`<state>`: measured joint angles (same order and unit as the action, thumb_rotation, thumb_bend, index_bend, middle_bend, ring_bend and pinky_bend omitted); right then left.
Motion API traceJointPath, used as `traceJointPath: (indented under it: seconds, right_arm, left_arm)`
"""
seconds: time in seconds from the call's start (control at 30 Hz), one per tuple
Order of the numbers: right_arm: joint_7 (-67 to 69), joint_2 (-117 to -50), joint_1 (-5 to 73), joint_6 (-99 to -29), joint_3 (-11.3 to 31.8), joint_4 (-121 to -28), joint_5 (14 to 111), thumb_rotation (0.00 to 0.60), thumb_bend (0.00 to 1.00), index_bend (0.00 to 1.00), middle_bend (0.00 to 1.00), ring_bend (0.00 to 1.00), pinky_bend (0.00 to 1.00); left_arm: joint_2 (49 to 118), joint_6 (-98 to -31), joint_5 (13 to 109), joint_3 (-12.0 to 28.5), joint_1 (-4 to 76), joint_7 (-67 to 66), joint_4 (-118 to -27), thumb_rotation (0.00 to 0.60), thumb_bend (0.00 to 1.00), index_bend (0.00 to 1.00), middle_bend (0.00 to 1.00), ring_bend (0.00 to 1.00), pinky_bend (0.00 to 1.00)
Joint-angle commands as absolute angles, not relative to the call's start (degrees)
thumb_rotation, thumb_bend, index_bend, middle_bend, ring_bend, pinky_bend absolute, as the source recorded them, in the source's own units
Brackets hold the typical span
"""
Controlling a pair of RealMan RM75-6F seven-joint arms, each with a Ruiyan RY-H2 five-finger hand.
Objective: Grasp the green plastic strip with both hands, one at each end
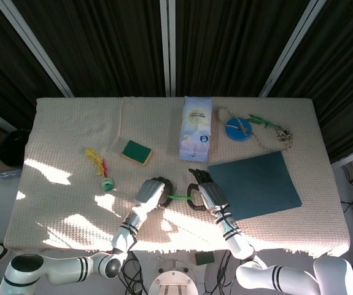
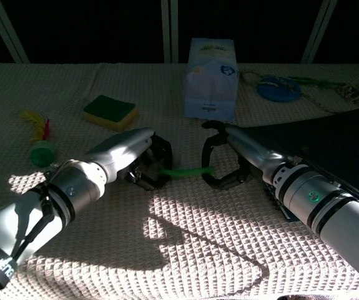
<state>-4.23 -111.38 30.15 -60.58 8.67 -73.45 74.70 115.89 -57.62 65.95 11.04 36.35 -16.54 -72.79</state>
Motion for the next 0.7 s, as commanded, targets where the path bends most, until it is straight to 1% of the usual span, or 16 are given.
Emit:
traceJointPath:
  seconds: [0.03, 0.23, 0.43, 0.7]
  right_arm:
    - [-4.18, -110.66, 30.13, -61.93, 9.16, -74.93, 75.74, 0.600, 0.37, 0.59, 0.03, 0.00, 0.00]
    - [-4.23, -109.25, 30.42, -65.26, 10.90, -78.68, 77.95, 0.600, 0.37, 0.60, 0.03, 0.00, 0.00]
    - [-4.25, -107.79, 30.95, -67.03, 12.52, -81.97, 79.00, 0.600, 0.37, 0.60, 0.03, 0.00, 0.00]
    - [-4.18, -105.96, 30.77, -69.23, 13.25, -85.05, 79.93, 0.600, 0.38, 0.60, 0.03, 0.00, 0.00]
  left_arm:
    - [114.68, -58.63, 66.53, 11.75, 36.44, -16.95, -74.66, 0.600, 0.37, 0.56, 0.41, 0.31, 0.39]
    - [110.50, -62.01, 67.89, 13.92, 36.81, -20.40, -81.79, 0.600, 0.37, 0.57, 0.41, 0.32, 0.39]
    - [106.70, -64.17, 66.71, 16.09, 37.27, -24.95, -88.80, 0.600, 0.37, 0.57, 0.41, 0.32, 0.39]
    - [104.37, -66.50, 65.88, 16.56, 37.69, -28.79, -93.93, 0.600, 0.37, 0.57, 0.43, 0.33, 0.39]
